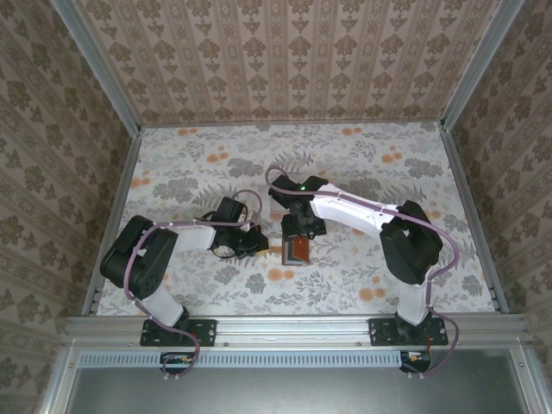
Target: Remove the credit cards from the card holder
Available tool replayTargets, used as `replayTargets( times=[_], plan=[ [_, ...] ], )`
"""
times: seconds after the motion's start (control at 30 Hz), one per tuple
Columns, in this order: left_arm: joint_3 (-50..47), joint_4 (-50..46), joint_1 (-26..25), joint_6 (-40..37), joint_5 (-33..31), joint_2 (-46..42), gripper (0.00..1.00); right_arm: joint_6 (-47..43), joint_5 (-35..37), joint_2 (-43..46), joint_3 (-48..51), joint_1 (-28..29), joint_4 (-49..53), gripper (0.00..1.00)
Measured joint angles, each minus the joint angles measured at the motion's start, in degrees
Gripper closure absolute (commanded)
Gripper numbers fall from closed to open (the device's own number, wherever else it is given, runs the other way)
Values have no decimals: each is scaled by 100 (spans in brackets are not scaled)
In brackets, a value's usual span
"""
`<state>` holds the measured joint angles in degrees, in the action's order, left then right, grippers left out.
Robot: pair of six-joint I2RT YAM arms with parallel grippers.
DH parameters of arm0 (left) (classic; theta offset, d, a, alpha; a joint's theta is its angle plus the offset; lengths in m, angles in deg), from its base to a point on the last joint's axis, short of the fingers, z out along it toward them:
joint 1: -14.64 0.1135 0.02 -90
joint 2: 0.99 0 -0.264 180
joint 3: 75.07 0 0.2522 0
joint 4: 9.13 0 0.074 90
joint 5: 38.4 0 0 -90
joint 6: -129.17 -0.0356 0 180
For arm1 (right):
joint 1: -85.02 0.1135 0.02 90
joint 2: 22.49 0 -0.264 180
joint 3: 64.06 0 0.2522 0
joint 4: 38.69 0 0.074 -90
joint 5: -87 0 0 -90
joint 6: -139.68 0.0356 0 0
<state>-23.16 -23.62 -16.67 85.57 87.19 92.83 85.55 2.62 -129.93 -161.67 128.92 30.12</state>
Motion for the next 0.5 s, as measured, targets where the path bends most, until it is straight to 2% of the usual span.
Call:
replayTargets(
  times=[0.13, 0.43, 0.5],
  plan=[
    [24, -264, 48, -101, -114, -81, 94, -37, -57, 221, 258, -125, -28, 50],
    [85, -664, 188, -247, -251, -170, 94, -79, -420, 575, 911, -507, -286, 57],
    [107, -737, 219, -293, -282, -170, 94, -105, -498, 623, 1056, -542, -385, 56]
  ],
)
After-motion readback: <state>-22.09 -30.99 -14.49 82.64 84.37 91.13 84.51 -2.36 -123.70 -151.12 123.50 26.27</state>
